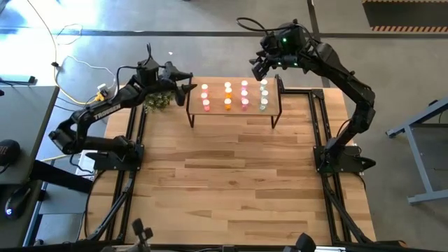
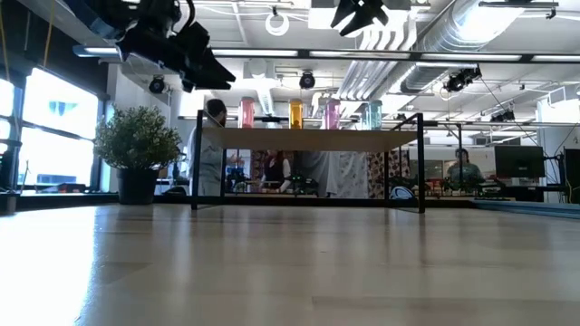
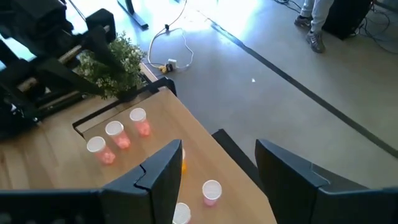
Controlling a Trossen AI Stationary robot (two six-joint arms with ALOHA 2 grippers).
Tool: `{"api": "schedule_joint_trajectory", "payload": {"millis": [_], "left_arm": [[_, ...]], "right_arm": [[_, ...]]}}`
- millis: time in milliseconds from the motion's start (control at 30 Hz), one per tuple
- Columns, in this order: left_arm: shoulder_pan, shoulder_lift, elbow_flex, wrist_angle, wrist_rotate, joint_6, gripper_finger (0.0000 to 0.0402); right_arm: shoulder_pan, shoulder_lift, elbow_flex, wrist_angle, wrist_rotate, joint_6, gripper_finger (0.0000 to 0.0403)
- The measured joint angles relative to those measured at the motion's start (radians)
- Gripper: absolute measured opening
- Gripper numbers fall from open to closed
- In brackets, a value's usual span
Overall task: Pick and place medicine bottles onto shelf by color
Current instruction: Adjust the pink pill bottles on the shelf
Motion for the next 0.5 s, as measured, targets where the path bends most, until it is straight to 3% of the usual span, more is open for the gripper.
{"api": "schedule_joint_trajectory", "payload": {"millis": [133, 267, 500], "left_arm": [[0.001, 0.036, 0.008, 0.01, 0.003, 0.028, 0.0232], [0.001, 0.073, 0.094, -0.059, 0.003, 0.05, 0.0232], [0.033, 0.161, 0.308, -0.344, 0.019, 0.184, 0.0232]], "right_arm": [[0.0, 0.0, 0.0, 0.0, 0.0, 0.012, 0.0195], [0.0, 0.0, 0.0, 0.0, 0.001, 0.021, 0.0195], [0.0, 0.0, -0.001, 0.0, 0.002, 0.02, 0.0195]]}}
